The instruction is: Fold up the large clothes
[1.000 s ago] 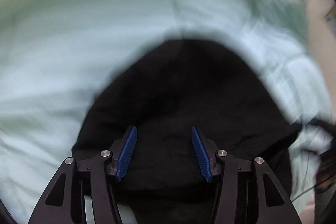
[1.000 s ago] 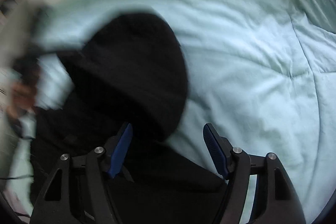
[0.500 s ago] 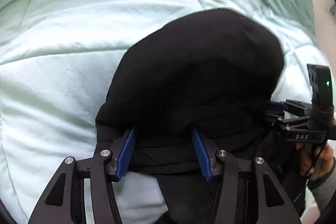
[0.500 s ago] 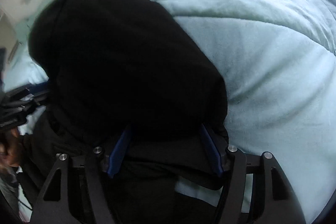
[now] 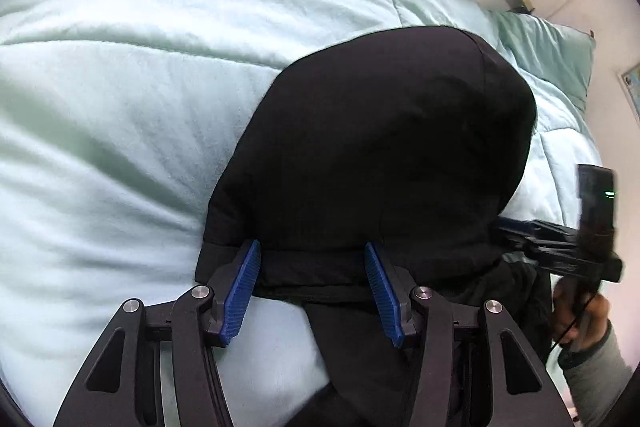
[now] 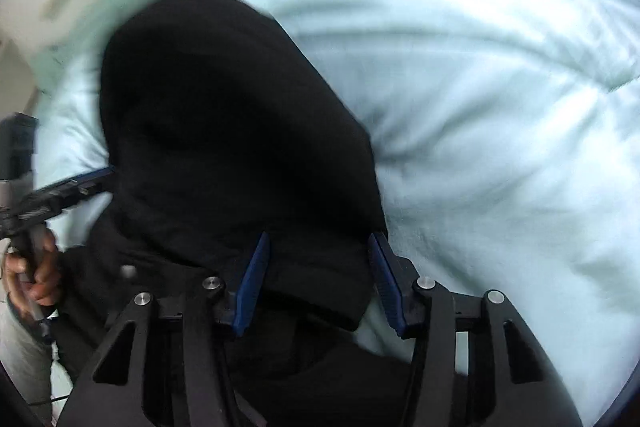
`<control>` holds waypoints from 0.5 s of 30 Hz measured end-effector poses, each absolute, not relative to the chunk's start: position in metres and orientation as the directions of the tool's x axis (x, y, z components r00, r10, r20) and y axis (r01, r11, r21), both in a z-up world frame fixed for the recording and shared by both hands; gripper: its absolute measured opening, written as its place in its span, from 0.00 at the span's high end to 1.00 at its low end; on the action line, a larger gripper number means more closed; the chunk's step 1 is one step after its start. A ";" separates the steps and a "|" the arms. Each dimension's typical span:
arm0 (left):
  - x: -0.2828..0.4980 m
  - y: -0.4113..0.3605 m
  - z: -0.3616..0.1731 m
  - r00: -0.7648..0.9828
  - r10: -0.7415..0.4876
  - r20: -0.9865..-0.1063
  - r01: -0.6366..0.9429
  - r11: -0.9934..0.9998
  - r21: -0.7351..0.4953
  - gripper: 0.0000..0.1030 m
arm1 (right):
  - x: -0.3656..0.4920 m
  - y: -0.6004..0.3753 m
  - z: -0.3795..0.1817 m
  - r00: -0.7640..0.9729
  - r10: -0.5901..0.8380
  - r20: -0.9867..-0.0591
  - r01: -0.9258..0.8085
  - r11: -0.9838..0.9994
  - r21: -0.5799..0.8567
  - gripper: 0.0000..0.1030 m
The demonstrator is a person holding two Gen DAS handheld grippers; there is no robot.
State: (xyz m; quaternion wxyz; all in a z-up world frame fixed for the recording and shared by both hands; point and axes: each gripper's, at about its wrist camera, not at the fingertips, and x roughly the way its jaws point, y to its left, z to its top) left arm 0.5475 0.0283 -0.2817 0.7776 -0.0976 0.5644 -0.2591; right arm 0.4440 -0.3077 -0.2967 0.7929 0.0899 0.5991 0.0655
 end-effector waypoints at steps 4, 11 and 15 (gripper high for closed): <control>0.538 0.028 -0.257 0.250 -0.483 -0.839 0.352 0.853 -0.386 0.46 | 0.449 -0.314 -0.276 0.262 0.228 -0.938 -0.045 0.973 0.225 0.46; 0.554 0.047 -0.183 0.348 -0.506 -0.789 0.424 0.836 -0.349 0.28 | 0.460 -0.340 -0.216 0.325 0.308 -0.894 -0.168 0.949 0.266 0.32; 0.598 0.043 -0.189 0.262 -0.538 -0.801 0.441 0.805 -0.397 0.26 | 0.504 -0.351 -0.214 0.330 0.353 -0.875 -0.223 0.930 0.291 0.32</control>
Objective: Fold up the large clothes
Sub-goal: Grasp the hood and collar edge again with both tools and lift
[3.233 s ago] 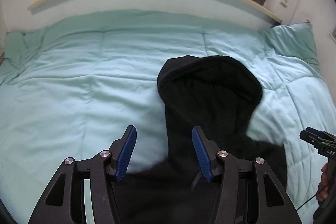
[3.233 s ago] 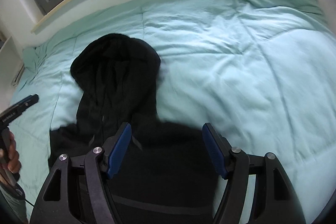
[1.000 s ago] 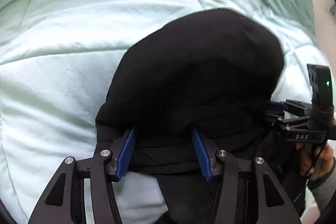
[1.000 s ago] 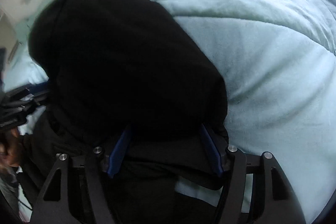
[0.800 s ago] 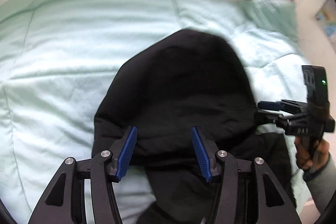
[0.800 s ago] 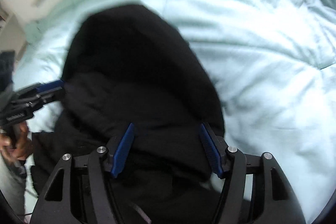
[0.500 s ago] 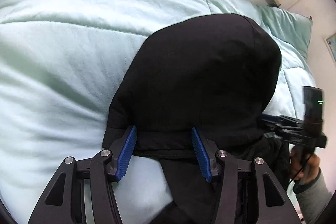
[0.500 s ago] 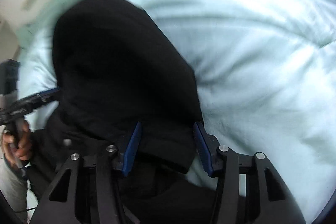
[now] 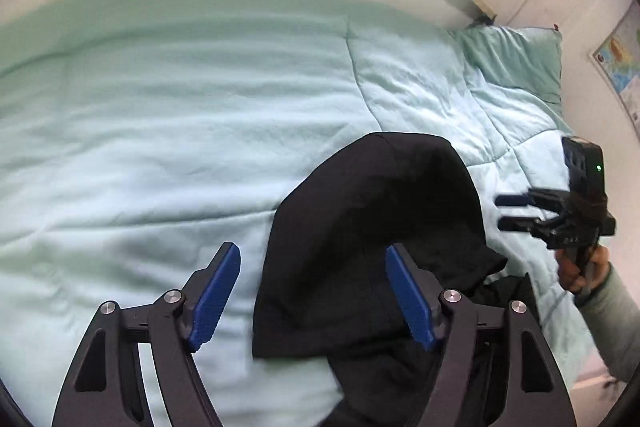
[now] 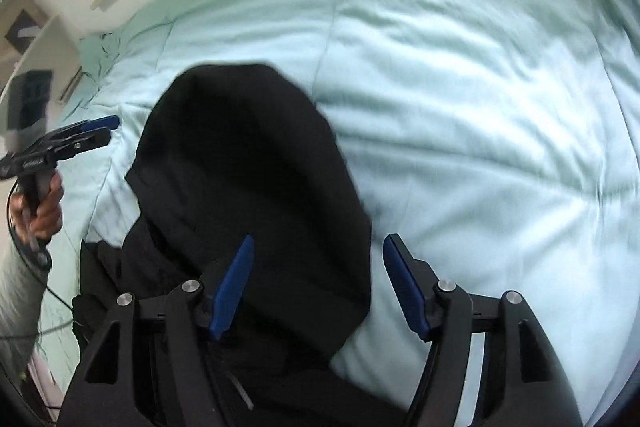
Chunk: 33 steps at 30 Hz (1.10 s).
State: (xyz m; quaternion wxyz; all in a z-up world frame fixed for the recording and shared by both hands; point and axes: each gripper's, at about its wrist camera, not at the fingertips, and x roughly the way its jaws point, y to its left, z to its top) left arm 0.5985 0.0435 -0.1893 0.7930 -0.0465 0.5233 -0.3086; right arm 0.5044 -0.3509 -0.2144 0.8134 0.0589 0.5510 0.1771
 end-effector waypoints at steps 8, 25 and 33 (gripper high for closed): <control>0.654 0.020 -0.260 0.025 -0.608 -0.794 0.400 0.734 -0.549 0.26 | 0.567 -0.328 -0.275 0.152 0.552 -0.820 -0.250 0.824 0.508 0.32; 0.412 0.029 -0.102 0.379 -0.537 -0.754 0.666 0.724 -0.181 0.85 | 0.362 -0.264 -0.126 0.493 0.337 -0.802 -0.474 0.877 0.077 0.84; 0.253 0.039 -0.117 0.368 -0.475 -0.799 0.606 0.775 -0.182 0.85 | 0.220 -0.232 -0.118 0.508 0.249 -0.825 -0.480 0.877 -0.031 0.84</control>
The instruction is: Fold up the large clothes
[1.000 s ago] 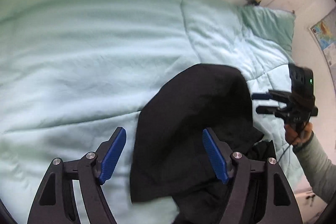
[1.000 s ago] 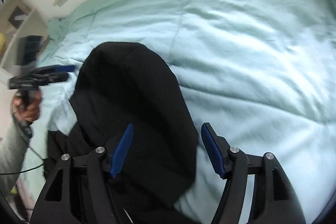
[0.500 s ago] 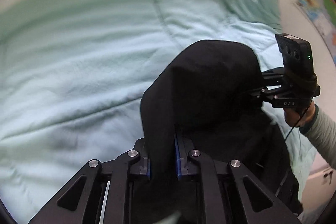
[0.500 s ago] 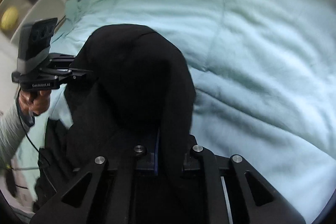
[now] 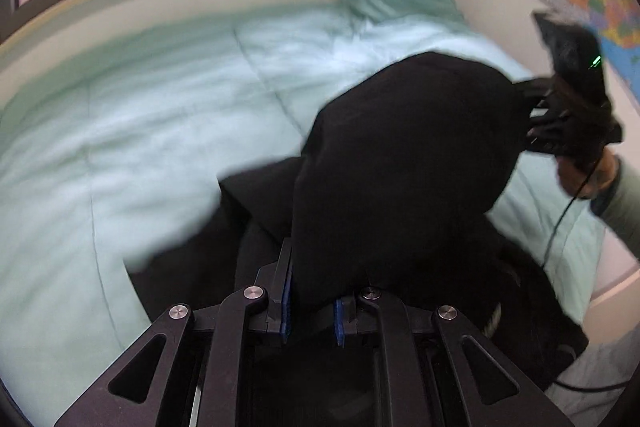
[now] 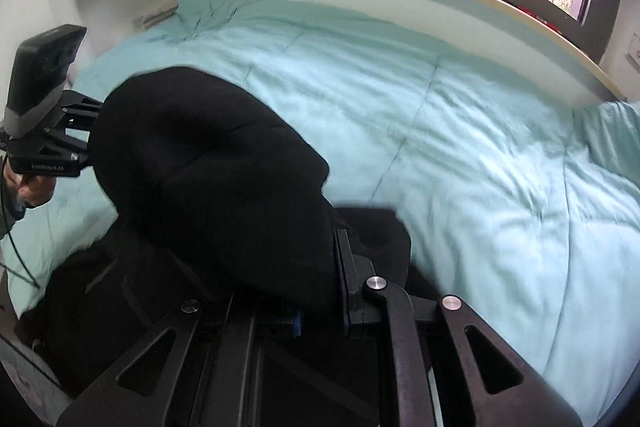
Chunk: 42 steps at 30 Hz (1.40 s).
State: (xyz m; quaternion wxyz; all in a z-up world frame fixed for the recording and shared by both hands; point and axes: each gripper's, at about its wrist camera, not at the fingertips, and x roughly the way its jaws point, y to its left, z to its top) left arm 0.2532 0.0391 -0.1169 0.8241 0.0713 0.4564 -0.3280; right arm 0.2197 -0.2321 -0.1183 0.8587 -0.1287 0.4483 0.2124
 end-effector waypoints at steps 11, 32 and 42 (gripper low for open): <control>0.191 0.053 -0.190 0.274 -0.470 -0.839 0.360 0.859 -0.364 0.80 | 0.169 -0.245 -0.194 0.300 0.211 -0.930 -0.350 0.931 0.098 0.63; 0.258 0.005 -0.167 0.101 -0.646 -0.757 0.342 0.737 -0.583 0.53 | 0.269 -0.204 -0.212 0.199 0.394 -0.897 -0.153 0.917 0.368 0.39; 0.228 -0.007 -0.228 0.050 -0.552 -0.832 0.300 0.803 -0.514 0.53 | 0.236 -0.186 -0.268 0.160 0.278 -0.947 -0.179 0.952 0.249 0.37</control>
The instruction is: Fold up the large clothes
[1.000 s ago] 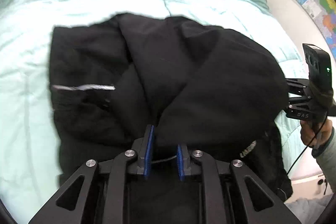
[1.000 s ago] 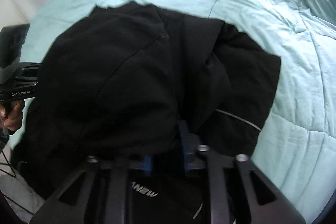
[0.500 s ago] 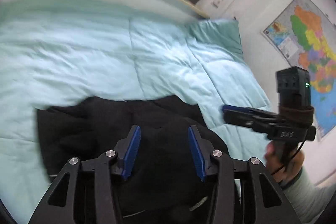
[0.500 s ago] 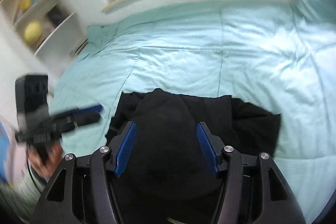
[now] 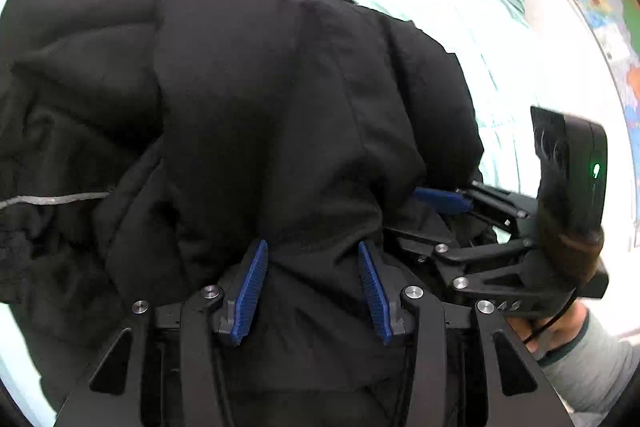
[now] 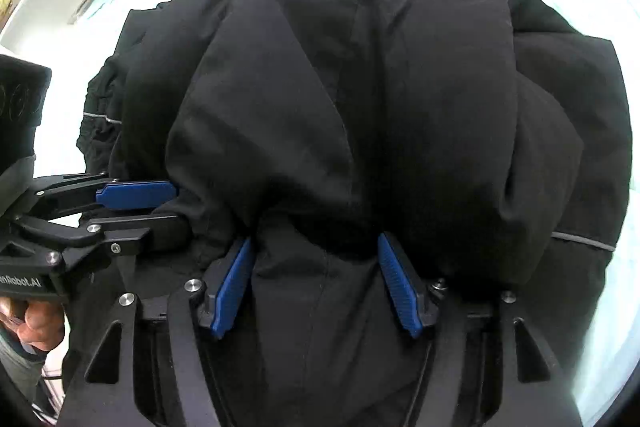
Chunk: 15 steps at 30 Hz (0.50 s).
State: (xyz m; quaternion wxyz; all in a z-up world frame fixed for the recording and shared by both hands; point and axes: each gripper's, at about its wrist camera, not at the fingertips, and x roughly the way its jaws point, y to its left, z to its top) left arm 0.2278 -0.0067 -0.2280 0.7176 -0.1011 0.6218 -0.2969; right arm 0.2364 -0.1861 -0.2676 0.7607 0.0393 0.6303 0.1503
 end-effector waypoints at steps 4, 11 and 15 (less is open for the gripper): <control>0.201 -0.003 -0.191 0.080 -0.599 -0.797 0.394 0.753 -0.527 0.53 | 0.215 -0.191 -0.220 0.203 0.328 -0.922 -0.227 0.932 0.282 0.37; 0.186 -0.006 -0.232 0.047 -0.571 -0.819 0.306 0.789 -0.533 0.53 | 0.195 -0.180 -0.260 0.179 0.274 -0.945 -0.192 0.952 0.240 0.35; 0.187 -0.012 -0.253 0.038 -0.562 -0.826 0.268 0.802 -0.533 0.56 | 0.193 -0.181 -0.280 0.174 0.276 -0.945 -0.176 0.953 0.246 0.35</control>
